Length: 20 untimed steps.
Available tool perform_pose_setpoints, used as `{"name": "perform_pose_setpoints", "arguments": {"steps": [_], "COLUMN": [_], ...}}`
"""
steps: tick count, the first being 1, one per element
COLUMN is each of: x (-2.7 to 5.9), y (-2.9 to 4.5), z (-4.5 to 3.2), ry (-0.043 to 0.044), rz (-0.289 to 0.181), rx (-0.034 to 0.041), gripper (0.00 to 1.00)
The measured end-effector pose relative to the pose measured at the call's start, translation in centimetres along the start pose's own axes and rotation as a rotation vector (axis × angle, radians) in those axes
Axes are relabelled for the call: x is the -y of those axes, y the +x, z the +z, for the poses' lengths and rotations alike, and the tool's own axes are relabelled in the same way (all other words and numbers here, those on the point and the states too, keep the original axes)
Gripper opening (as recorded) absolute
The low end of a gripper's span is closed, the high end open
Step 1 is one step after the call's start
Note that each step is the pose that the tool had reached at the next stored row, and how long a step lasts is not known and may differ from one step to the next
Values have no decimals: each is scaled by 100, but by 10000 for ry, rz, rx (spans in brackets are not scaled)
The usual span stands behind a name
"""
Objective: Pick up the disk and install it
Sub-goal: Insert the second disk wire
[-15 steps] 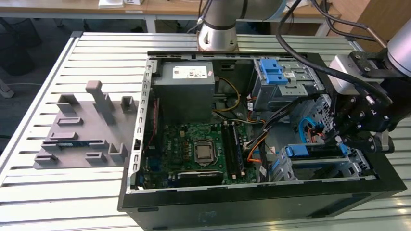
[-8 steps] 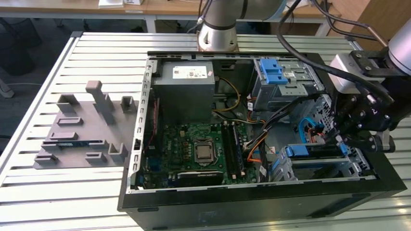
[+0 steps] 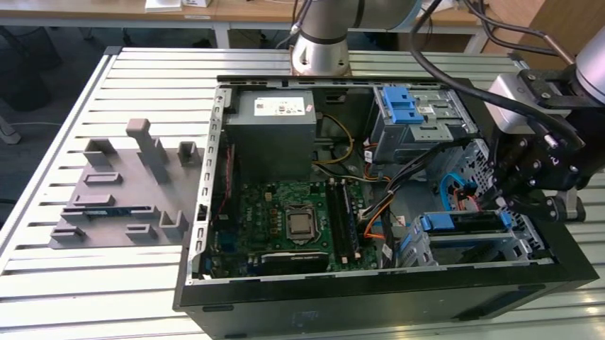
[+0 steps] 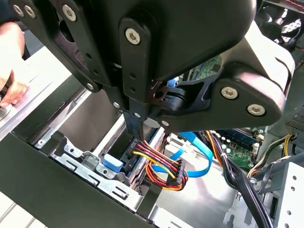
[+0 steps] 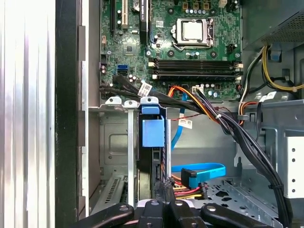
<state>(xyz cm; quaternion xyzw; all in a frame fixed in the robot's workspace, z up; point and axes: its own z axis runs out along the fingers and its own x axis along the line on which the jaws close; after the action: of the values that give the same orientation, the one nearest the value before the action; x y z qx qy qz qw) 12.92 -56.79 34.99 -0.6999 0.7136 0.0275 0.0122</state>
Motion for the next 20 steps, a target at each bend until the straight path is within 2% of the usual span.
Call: {"name": "perform_pose_setpoints", "arguments": {"steps": [3,4,10,13,17,20], "x": [-16,-53,-158,-163,-167,-173], "y": [-1,0,3,2,-4,-9], "z": [-10,-12,-12,-27,-117,-150], "ry": [6,33,111,112,68,39], "rz": [1,-3,-8,-9,-4,-3], "rx": [10,10,118,137,143,143], "gripper": [11,11,11,11,11,11]}}
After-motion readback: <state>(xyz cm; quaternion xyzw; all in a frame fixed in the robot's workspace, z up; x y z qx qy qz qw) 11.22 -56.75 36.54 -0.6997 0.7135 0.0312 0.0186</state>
